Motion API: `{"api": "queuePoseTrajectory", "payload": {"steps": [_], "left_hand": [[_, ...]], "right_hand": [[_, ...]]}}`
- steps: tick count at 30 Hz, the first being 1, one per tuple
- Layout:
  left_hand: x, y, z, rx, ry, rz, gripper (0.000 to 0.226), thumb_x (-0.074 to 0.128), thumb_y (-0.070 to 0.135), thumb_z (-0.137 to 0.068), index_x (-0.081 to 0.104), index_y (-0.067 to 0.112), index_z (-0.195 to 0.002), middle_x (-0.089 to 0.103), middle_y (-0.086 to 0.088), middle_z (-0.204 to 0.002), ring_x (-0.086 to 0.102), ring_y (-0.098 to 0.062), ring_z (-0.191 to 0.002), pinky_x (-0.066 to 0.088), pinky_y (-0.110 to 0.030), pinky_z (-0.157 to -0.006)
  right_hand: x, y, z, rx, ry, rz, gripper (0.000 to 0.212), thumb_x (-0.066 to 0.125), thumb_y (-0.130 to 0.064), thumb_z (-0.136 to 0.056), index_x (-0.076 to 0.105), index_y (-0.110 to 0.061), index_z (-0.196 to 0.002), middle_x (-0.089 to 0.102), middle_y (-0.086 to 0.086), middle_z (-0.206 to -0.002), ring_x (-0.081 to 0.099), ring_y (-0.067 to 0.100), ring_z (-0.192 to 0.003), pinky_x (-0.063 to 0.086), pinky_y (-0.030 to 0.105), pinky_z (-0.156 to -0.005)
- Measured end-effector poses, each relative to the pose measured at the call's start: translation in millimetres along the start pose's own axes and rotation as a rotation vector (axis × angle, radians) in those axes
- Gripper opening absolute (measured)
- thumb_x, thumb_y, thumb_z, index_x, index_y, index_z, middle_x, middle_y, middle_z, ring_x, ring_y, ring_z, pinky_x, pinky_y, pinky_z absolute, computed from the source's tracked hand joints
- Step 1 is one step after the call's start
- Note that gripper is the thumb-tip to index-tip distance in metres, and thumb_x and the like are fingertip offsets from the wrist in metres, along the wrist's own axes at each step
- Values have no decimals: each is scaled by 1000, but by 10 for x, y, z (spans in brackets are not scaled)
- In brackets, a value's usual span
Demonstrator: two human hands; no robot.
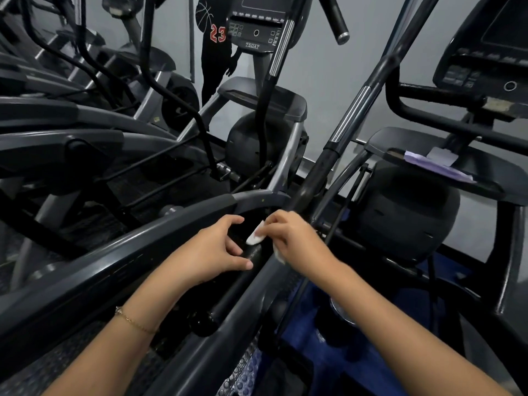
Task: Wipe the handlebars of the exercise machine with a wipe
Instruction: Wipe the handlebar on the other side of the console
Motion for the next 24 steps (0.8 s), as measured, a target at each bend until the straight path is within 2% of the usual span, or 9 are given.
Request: {"api": "queuePoseTrajectory", "payload": {"steps": [3, 5, 10, 12, 14, 16, 19, 21, 24], "left_hand": [[6, -1, 0, 10, 4, 15, 83, 82, 23, -68, 36, 31, -137, 65, 10, -80, 63, -7, -81, 50, -28, -81], [4, 5, 7, 10, 0, -1, 82, 82, 24, -68, 36, 33, -136, 65, 10, -84, 62, -6, -77, 51, -28, -78], [9, -23, 13, 12, -8, 22, 81, 81, 26, -68, 36, 34, -136, 64, 11, -86, 59, -4, -70, 52, -30, -78], [5, -36, 9, 15, -1, 43, 82, 82, 26, -67, 37, 33, -135, 65, 10, -86, 59, -3, -68, 51, -29, -78], [5, -42, 6, 21, 5, 58, 82, 83, 24, -67, 38, 32, -135, 64, 10, -82, 58, -1, -67, 50, -26, -78], [10, -38, 2, 30, 2, 65, 82, 83, 23, -67, 38, 31, -135, 64, 10, -79, 58, -1, -66, 49, -25, -77], [15, -33, -22, 29, -20, 44, 82, 83, 25, -67, 37, 33, -135, 65, 10, -84, 59, -3, -67, 51, -28, -77], [13, -42, -35, 18, -43, 33, 79, 82, 25, -68, 39, 33, -133, 65, 9, -85, 59, -5, -68, 51, -27, -75], [48, -49, -70, -8, -110, 178, 70, 79, 15, -72, 43, 25, -131, 66, 6, -80, 60, -10, -69, 52, -25, -69]], "right_hand": [[68, -122, 182, -46, -23, -90, 32, 43, -12, -84, 73, -14, -94, 63, 4, -93, 56, 19, -80, 42, 19, -72], [35, 25, 164, -10, -20, -102, 28, 48, -7, -85, 73, -13, -96, 63, 5, -95, 54, 17, -85, 41, 17, -76], [-39, 432, -142, 244, 15, 14, 27, 56, 3, -85, 75, -14, -94, 62, 6, -97, 58, 25, -91, 41, 13, -71], [-8, 197, -97, 144, 66, 86, 25, 56, -1, -78, 75, -13, -88, 64, 8, -89, 61, 31, -80, 50, 26, -69], [47, -111, 124, 16, 71, 22, 29, 48, -10, -78, 75, -14, -89, 64, 6, -84, 60, 27, -70, 49, 27, -63], [63, -193, 275, -14, 34, -64, 35, 41, -17, -83, 73, -14, -96, 61, 5, -86, 58, 22, -74, 49, 26, -64], [-26, 171, 127, 128, 48, -78, 26, 49, -12, -89, 72, -10, -99, 58, 6, -90, 59, 20, -83, 48, 27, -74], [-72, 460, -27, 299, 22, -112, 21, 55, -4, -90, 72, -10, -99, 56, 0, -89, 59, 17, -85, 43, 19, -77], [-164, 568, -124, 480, 12, -461, 20, 53, 3, -89, 70, -7, -90, 64, -4, -67, 63, 7, -61, 42, 11, -61]]}}
Point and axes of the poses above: each hand's wrist, its own z-axis away from the middle knuckle, its own x-axis out of the palm, y = z × x, the point moved 8 cm from there along -z, towards the middle knuckle
